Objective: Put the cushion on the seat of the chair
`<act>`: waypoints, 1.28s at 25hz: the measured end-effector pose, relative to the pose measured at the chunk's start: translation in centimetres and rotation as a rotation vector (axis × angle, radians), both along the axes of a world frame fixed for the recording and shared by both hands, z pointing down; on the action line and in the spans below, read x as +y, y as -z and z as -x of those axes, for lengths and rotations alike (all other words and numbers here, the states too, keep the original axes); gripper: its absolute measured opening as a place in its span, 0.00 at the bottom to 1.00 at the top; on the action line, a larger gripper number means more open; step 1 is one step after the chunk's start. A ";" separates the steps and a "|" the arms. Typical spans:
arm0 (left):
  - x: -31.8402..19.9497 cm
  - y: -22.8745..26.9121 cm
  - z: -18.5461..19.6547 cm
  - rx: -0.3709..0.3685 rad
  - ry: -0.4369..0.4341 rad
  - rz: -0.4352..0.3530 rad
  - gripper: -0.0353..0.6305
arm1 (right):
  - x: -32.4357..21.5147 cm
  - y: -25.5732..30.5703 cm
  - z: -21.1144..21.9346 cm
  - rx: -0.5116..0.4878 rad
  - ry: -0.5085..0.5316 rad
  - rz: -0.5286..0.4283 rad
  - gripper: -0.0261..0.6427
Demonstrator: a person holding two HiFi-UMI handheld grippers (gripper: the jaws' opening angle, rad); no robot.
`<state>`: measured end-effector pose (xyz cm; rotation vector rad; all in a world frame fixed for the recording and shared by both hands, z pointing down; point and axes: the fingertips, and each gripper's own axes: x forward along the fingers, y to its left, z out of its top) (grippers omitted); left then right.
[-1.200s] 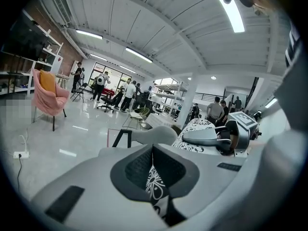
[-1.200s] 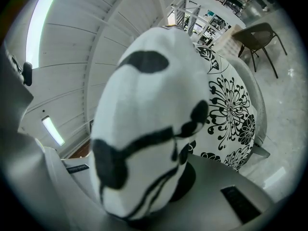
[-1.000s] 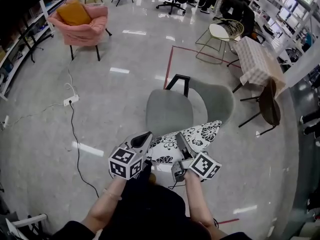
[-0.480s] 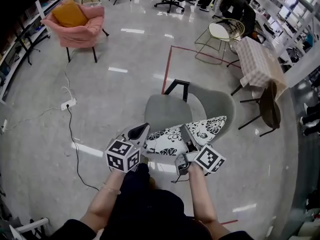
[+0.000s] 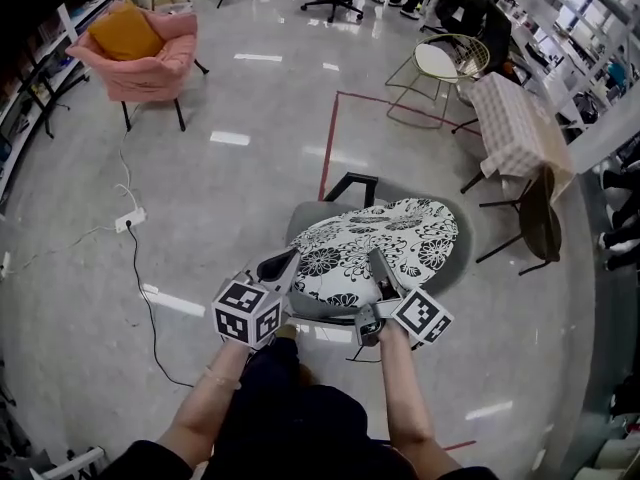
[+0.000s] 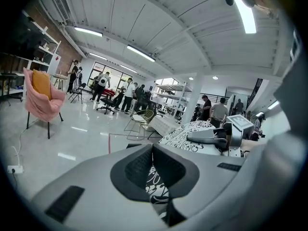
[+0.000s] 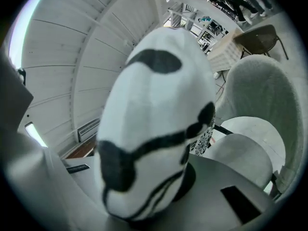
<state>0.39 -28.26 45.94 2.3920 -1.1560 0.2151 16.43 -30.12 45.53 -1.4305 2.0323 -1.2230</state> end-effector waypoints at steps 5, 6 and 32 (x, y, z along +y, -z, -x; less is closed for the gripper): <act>-2.4 -1.9 -0.5 0.001 -0.026 0.029 0.04 | -2.9 -2.8 0.1 -0.007 -0.025 0.053 0.08; -2.8 -2.2 -0.5 0.000 -0.029 0.037 0.04 | -3.4 -3.2 0.2 -0.007 -0.028 0.062 0.08; -9.2 -15.6 0.5 0.034 -0.072 0.189 0.04 | -10.5 -25.4 2.4 -0.152 -0.216 0.232 0.08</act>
